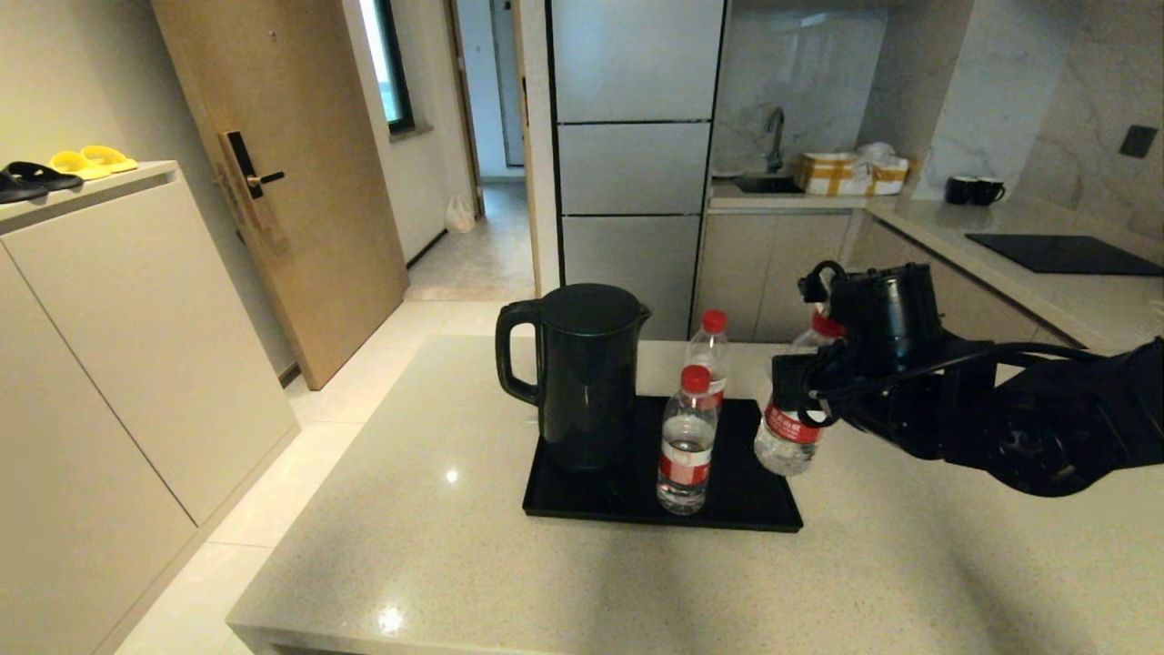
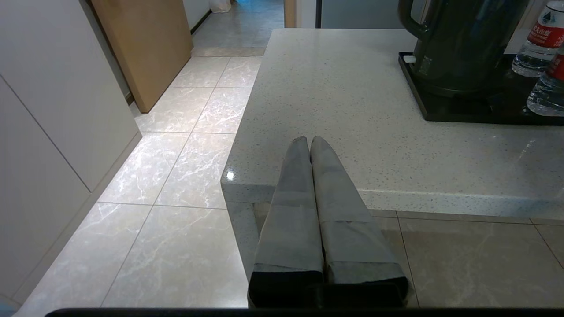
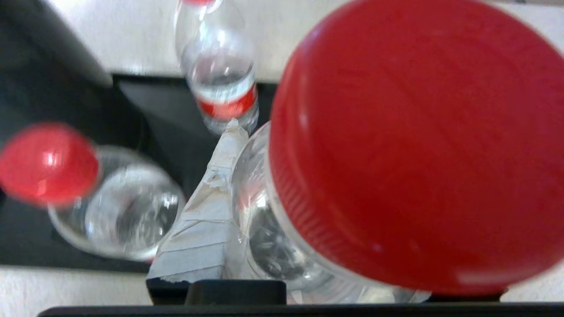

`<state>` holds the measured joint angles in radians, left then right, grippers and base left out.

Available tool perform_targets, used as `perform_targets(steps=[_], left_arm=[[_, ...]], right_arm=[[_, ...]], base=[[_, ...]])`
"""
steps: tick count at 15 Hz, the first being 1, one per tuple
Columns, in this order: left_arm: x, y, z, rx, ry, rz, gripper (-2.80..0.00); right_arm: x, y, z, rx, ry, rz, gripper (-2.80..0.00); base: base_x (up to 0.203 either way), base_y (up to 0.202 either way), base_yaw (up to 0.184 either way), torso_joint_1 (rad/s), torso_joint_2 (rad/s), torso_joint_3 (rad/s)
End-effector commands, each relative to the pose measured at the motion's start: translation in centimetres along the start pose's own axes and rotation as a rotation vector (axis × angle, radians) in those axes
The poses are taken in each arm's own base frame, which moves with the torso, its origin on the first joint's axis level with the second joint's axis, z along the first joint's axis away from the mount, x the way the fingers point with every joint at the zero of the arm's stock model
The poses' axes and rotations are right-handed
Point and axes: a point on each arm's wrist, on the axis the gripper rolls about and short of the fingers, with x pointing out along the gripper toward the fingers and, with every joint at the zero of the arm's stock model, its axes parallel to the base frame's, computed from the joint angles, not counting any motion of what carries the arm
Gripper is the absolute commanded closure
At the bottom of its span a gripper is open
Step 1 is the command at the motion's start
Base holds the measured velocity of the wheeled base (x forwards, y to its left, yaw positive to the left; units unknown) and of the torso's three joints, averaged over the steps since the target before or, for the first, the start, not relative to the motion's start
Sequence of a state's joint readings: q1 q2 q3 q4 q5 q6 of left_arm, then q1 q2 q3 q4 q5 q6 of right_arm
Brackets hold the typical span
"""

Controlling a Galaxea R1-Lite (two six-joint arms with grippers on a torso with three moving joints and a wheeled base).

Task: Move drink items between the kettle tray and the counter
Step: Place it on the tray

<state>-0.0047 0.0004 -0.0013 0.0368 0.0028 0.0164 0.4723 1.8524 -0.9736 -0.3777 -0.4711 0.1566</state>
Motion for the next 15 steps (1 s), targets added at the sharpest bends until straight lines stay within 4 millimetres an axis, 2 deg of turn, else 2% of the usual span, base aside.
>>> perform_targets(steps=[1,10,15], left_arm=[[0.0,0.0,0.0,0.000,-0.002,0.000,0.00],[0.0,0.0,0.0,0.000,-0.002,0.000,0.00],[0.0,0.0,0.0,0.000,-0.001,0.000,0.00]], right_arm=[[0.5,0.8,-1.3,-0.014,0.014,0.009,0.00],[5.2,3.5,-5.9,0.022,0.024,0.013,0.00],[6.1,3.8,-7.2,0.021,0.057,0.009,0.00]], base=[[0.000,0.000,0.000,0.000,0.00,0.000],[0.000,0.000,0.000,0.000,0.00,0.000],[0.000,0.000,0.000,0.000,0.00,0.000]])
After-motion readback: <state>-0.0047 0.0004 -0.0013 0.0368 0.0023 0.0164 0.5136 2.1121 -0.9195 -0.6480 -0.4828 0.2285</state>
